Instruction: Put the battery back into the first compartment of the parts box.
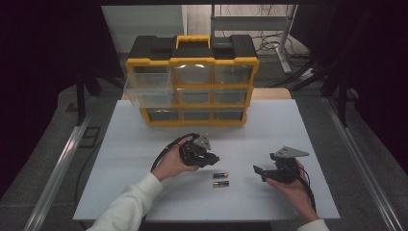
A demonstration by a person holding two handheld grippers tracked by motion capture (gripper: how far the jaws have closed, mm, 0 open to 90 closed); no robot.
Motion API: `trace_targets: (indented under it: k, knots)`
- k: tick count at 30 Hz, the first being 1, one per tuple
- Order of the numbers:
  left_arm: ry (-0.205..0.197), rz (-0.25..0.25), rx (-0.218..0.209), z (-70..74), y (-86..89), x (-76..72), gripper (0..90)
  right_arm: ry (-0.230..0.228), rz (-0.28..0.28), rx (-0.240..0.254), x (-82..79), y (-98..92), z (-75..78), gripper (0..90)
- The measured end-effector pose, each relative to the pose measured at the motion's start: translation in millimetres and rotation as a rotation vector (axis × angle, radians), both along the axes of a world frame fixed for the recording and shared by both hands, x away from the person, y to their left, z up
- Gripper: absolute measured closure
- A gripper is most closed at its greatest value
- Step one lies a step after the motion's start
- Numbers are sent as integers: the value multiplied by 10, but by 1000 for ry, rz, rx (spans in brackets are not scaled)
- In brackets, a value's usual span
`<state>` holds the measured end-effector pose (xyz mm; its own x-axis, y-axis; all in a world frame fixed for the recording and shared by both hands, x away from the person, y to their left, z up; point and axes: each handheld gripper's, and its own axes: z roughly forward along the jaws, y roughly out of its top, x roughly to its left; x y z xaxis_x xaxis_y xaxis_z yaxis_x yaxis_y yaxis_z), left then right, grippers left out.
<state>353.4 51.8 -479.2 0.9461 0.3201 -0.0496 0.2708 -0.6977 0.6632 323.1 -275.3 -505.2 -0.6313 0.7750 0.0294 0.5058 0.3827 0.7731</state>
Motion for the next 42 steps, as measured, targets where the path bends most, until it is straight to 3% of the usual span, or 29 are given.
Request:
trace_targets:
  k: [14, 27, 42]
  knots:
    - [-19, 26, -65, 89, 163, -99, 771, 2, 1, -2, -3, 3, -1, 143]
    - [-36, 77, -117, 143, 443, -177, 771, 2, -1, -1, -3, 5, -2, 143]
    - [-54, 114, -155, 201, 633, -231, 771, 2, -1, 0, -5, 4, -1, 143]
